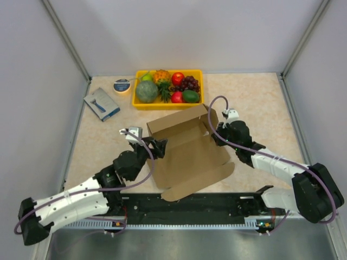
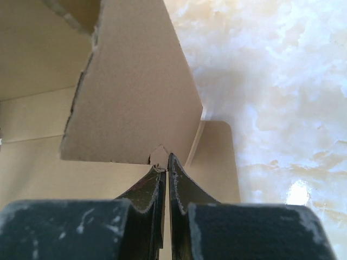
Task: Fold the paper box
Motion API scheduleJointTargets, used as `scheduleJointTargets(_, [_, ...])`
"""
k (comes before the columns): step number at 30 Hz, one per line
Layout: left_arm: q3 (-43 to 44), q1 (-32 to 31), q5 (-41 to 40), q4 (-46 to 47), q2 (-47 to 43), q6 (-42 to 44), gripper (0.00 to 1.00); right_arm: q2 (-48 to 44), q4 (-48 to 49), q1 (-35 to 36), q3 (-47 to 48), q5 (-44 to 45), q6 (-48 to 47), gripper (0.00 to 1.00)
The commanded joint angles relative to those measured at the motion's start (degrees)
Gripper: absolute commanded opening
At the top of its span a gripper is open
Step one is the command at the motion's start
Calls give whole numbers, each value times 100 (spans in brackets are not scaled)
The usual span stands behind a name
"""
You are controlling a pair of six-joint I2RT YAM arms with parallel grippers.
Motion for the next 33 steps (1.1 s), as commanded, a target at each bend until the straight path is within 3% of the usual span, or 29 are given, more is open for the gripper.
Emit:
scheduleJointTargets(1, [1047, 86, 1119, -1488, -328, -208, 78, 36, 579, 69, -56, 20, -118, 0])
scheduleJointTargets(4, [2330, 271, 1558, -2428, 401, -59, 78, 27, 693, 69, -126, -24, -101, 0])
scheduleJointTargets(7, [2984, 543, 2251, -2370, 806, -32, 79, 88, 641, 69, -65, 3, -118, 0])
scheduleJointTargets(10, [3537, 1166, 3297, -2280, 1183, -58, 83, 167, 579, 69, 23, -59, -188, 0])
scheduleJointTargets(12, [3899, 1919, 4698, -2368, 1946, -111, 88, 133, 632, 78, -12, -85, -215, 0])
scheduleJointTargets(15, [4882, 2274, 5791, -2877, 3317, 545, 87, 71, 667, 69, -30, -129, -232, 0])
scheduleJointTargets(16, [5424, 2275, 5909, -3078, 3642, 1244, 87, 71, 737, 69, -38, -164, -241, 0])
scheduleJointTargets(19, [6156, 2284, 5746, -3493, 4663, 2144, 92, 123, 895, 69, -30, -375, -294, 0])
scheduleJointTargets(22, [6386, 2293, 5325, -3327, 5279, 2821, 95, 211, 1018, 78, -12, -638, -338, 0])
scheduleJointTargets(24, [6781, 2284, 5356, -3955, 5815, 3095, 95, 220, 1106, 86, -12, -753, -373, 0])
scheduleJointTargets(27, [7047, 2310, 5750, -4057, 6150, 3263, 96, 255, 1317, 78, -65, -928, -400, 0])
scheduleJointTargets(33, [6266, 2424, 5988, -3196, 6001, 2755, 95, 721, 2150, 86, -100, -1982, -347, 0])
